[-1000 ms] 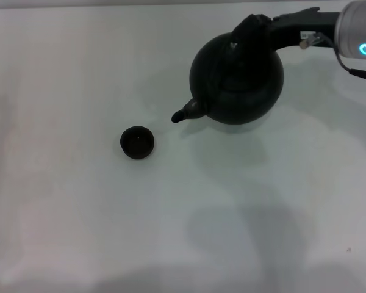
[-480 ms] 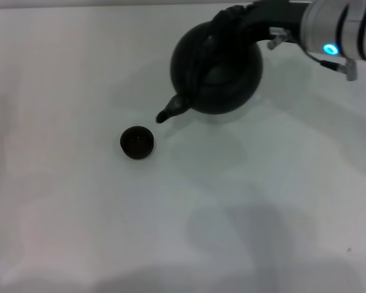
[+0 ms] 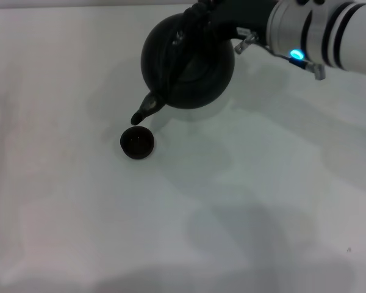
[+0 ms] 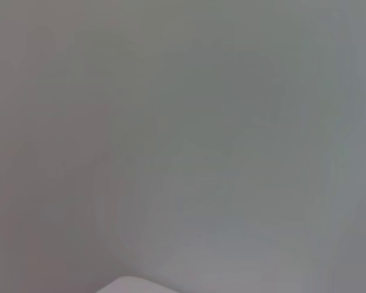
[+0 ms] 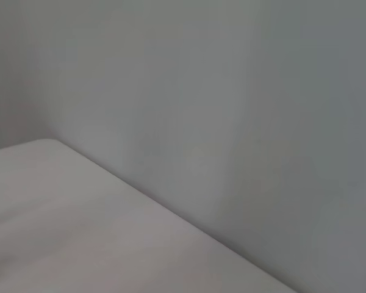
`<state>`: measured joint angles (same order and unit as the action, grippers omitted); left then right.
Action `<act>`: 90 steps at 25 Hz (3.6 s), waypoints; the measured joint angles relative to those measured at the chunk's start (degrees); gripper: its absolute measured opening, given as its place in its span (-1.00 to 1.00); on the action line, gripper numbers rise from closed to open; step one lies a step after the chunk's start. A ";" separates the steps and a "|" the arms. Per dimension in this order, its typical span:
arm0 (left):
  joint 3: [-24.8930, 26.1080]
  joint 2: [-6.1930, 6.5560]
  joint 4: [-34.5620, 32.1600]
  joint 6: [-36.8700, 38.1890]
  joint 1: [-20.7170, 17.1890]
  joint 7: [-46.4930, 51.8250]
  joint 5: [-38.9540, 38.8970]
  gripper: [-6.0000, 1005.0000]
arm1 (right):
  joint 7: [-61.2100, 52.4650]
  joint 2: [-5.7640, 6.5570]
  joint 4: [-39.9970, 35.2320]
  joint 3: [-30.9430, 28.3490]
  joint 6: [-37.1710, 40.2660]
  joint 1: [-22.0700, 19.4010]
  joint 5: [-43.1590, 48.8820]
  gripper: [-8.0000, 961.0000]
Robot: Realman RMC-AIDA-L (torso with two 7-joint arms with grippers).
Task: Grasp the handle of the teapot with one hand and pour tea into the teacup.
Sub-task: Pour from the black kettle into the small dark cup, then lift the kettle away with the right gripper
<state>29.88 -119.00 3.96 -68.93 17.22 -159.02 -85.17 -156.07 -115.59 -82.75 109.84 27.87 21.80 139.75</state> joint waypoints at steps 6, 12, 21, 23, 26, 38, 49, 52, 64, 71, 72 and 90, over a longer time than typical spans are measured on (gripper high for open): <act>0.00 0.06 0.00 -0.03 0.00 0.02 0.00 0.72 | 1.37 0.02 1.82 3.40 -5.16 0.08 1.65 -0.54; 0.00 0.10 0.00 -0.11 0.00 0.02 0.00 0.72 | 3.22 0.10 3.84 6.03 -9.80 0.14 1.70 -0.56; 0.00 0.08 -0.01 -0.20 -0.05 0.02 0.00 0.72 | 4.47 0.13 6.58 9.74 -16.09 0.00 3.31 -0.59; 0.00 0.08 0.00 -0.21 -0.07 0.02 0.00 0.72 | 4.47 0.13 7.28 9.95 -16.90 0.01 3.95 -0.60; 0.00 0.08 0.00 -0.21 -0.14 0.02 0.00 0.72 | 4.47 0.11 8.13 10.55 -18.38 0.03 4.70 -0.60; 0.00 0.00 0.00 -0.21 0.00 0.02 0.00 0.72 | 4.46 0.15 11.19 13.79 -25.38 -0.17 9.30 -0.61; 0.00 0.00 0.00 -0.17 0.01 0.02 0.00 0.72 | 4.50 0.18 13.27 15.28 -30.68 -0.22 12.63 -0.64; 0.00 0.00 0.00 -0.15 0.00 0.02 0.00 0.72 | 4.52 0.13 14.39 16.01 -32.79 -0.26 14.13 -0.66; 0.00 0.09 0.00 -0.16 0.00 0.02 0.00 0.72 | 4.69 0.09 18.10 18.02 -40.22 -0.17 15.10 -0.67; 0.00 0.03 0.00 -0.20 0.00 0.02 0.00 0.72 | 5.90 -0.01 20.13 18.95 -43.47 -0.16 15.20 -0.69; 0.00 0.01 0.00 -0.20 0.00 0.02 0.00 0.72 | 5.92 -0.03 20.30 18.95 -43.66 -0.11 15.20 -0.70; 0.06 0.00 0.09 -0.24 0.10 0.02 0.00 0.72 | 10.43 -0.26 22.55 19.82 -48.97 0.23 15.24 -0.71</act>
<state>29.94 -119.01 4.05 -69.17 17.32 -159.00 -85.16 -145.64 -115.85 -60.20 129.66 -21.11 22.03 154.99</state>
